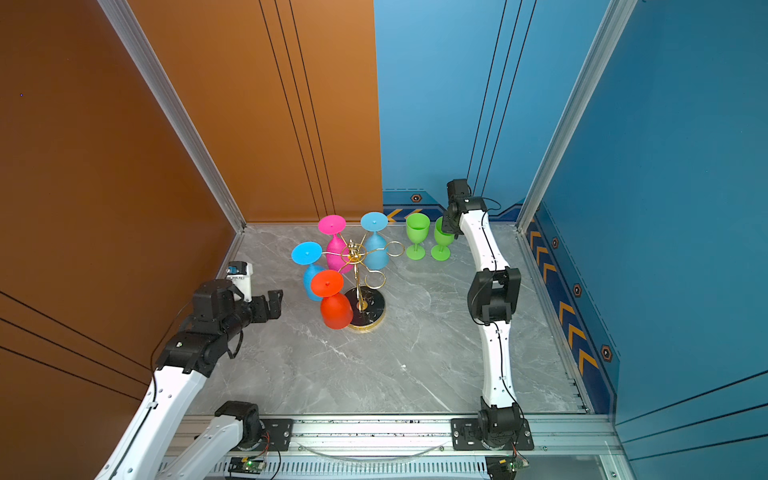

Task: Take the wine glass off the wine glass rack
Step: 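Open the right gripper and lift it away while the left gripper moves toward the rack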

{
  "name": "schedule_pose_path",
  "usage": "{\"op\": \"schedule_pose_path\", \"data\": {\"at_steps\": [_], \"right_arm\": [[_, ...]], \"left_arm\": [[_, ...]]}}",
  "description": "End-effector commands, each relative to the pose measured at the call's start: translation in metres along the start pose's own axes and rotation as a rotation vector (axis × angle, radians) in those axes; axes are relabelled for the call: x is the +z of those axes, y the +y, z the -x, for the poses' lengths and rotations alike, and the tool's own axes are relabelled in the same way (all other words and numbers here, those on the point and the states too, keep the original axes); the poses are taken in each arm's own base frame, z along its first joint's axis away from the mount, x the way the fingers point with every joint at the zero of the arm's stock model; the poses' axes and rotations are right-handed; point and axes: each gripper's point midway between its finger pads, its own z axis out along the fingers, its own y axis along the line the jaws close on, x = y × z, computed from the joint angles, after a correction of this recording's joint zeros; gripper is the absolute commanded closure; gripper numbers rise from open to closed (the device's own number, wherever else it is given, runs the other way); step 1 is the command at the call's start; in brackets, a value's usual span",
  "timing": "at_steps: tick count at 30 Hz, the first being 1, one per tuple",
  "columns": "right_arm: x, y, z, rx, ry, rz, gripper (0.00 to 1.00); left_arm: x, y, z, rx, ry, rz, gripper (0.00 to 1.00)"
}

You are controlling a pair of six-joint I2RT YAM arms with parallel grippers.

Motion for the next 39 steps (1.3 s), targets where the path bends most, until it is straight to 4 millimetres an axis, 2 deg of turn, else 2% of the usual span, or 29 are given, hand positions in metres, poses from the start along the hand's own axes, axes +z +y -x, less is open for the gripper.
{"op": "schedule_pose_path", "data": {"at_steps": [1, 10, 14, 18, 24, 31, 32, 39], "right_arm": [[-0.002, 0.004, 0.005, 0.022, -0.014, 0.017, 0.9], [-0.004, 0.004, 0.006, 0.041, -0.017, 0.019, 0.77], [-0.015, 0.003, 0.015, 0.046, -0.047, 0.023, 0.65], [-0.032, 0.0, 0.023, 0.044, -0.074, 0.03, 0.49], [-0.073, 0.002, 0.03, 0.019, -0.107, 0.084, 0.3], [-0.125, 0.009, 0.016, -0.019, -0.124, 0.134, 0.23], [-0.145, 0.009, 0.017, -0.024, -0.152, 0.145, 0.23], [-0.189, 0.019, -0.019, -0.008, -0.172, 0.26, 0.22]], "left_arm": [[0.0, -0.004, -0.001, 0.006, -0.015, -0.033, 0.01], [-0.004, -0.013, 0.002, 0.006, -0.043, -0.09, 0.02], [-0.004, -0.015, 0.002, 0.006, -0.042, -0.104, 0.02], [-0.003, -0.022, 0.001, 0.001, -0.039, -0.141, 0.02], [0.0, -0.024, 0.001, -0.016, -0.025, -0.155, 0.02], [-0.001, -0.03, 0.001, -0.033, -0.019, -0.183, 0.02], [-0.002, -0.03, 0.001, -0.037, -0.02, -0.184, 0.02], [-0.025, -0.035, 0.007, -0.09, -0.035, -0.223, 0.02]]}}
